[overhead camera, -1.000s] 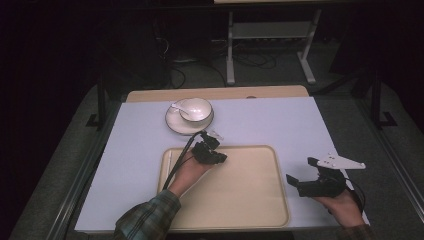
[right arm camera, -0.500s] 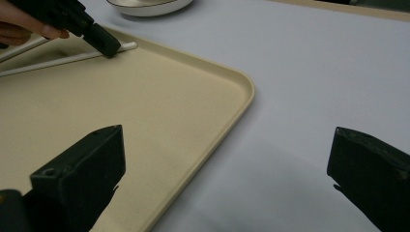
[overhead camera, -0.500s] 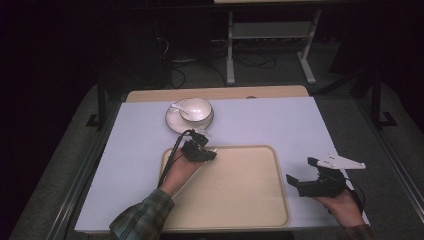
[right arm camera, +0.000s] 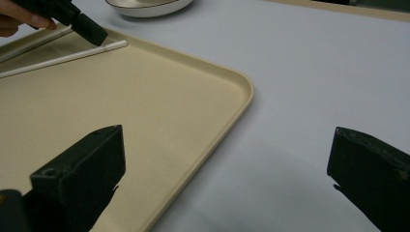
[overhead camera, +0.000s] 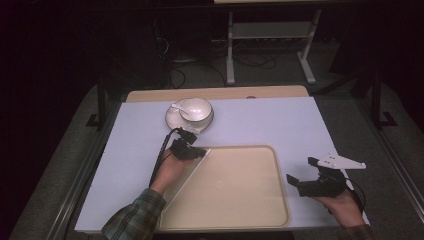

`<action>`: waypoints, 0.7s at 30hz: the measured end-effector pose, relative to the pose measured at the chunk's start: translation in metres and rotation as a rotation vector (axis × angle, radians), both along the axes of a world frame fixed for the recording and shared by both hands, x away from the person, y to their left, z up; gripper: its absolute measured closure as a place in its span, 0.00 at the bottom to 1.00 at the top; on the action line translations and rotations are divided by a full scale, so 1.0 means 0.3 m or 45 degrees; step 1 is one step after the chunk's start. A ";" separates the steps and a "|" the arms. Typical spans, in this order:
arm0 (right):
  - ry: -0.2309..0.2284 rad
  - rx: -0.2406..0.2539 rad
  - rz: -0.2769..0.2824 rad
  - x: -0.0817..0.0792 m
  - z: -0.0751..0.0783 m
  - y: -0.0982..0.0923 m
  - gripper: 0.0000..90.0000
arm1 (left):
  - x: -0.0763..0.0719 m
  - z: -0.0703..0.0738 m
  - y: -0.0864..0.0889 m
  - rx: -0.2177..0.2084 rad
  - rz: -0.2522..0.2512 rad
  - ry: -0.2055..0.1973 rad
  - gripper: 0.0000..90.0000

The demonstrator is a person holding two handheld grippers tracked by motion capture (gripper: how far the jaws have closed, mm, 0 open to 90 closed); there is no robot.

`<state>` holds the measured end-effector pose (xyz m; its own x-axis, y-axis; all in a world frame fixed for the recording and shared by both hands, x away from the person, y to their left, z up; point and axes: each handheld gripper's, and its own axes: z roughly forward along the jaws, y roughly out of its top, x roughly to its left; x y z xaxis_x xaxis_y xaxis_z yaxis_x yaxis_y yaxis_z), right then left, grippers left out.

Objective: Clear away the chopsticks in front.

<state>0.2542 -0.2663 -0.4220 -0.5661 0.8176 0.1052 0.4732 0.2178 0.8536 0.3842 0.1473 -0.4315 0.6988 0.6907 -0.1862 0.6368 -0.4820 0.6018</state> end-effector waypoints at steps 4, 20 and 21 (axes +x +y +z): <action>0.000 -0.002 0.004 0.001 -0.001 0.003 0.00 | -0.008 0.013 0.000 -0.038 -0.013 -0.004 1.00; 0.004 -0.008 -0.002 0.002 -0.004 0.000 0.00 | 0.041 -0.014 -0.071 0.004 -0.033 -0.017 1.00; 0.005 -0.008 -0.003 0.002 -0.003 0.000 0.00 | 0.040 -0.012 -0.064 0.015 -0.025 -0.025 1.00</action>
<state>0.2548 -0.2662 -0.4230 -0.5639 0.8195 0.1019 0.4767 0.2223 0.8505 0.3961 0.1281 -0.4350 0.7155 0.6791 -0.1642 0.6155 -0.5015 0.6080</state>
